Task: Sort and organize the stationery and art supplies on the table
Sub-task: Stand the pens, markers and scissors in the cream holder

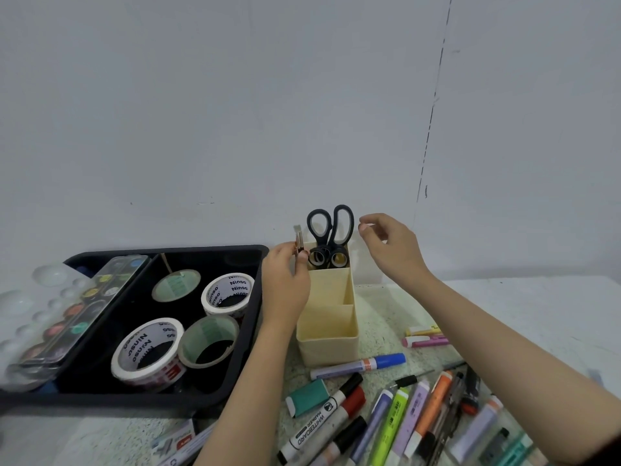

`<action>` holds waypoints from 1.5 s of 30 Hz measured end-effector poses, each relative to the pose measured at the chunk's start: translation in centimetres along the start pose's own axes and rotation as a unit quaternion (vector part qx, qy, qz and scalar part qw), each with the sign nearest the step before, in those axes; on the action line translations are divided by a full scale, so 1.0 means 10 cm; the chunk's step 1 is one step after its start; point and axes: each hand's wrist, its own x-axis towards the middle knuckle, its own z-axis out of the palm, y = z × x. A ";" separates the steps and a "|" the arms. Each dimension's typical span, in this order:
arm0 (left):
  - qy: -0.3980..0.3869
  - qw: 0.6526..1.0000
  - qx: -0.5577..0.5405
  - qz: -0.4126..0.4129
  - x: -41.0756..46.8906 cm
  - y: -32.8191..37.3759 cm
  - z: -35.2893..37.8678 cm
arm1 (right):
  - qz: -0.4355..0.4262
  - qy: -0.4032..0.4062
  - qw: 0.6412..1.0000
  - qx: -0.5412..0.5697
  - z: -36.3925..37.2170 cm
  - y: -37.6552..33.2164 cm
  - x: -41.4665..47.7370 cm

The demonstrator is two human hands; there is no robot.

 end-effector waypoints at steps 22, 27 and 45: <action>0.017 0.989 -0.132 -0.070 -0.05 0.01 0.02 | 0.012 -0.031 0.999 0.027 0.10 -0.10 0.04; 0.027 0.991 -0.115 -0.055 -0.05 0.02 0.02 | 0.014 -0.031 0.999 0.028 0.08 -0.09 0.04; -0.023 0.970 -0.157 -0.185 -0.70 0.07 -0.19 | -0.051 -0.139 0.987 -0.069 -0.21 0.29 -0.79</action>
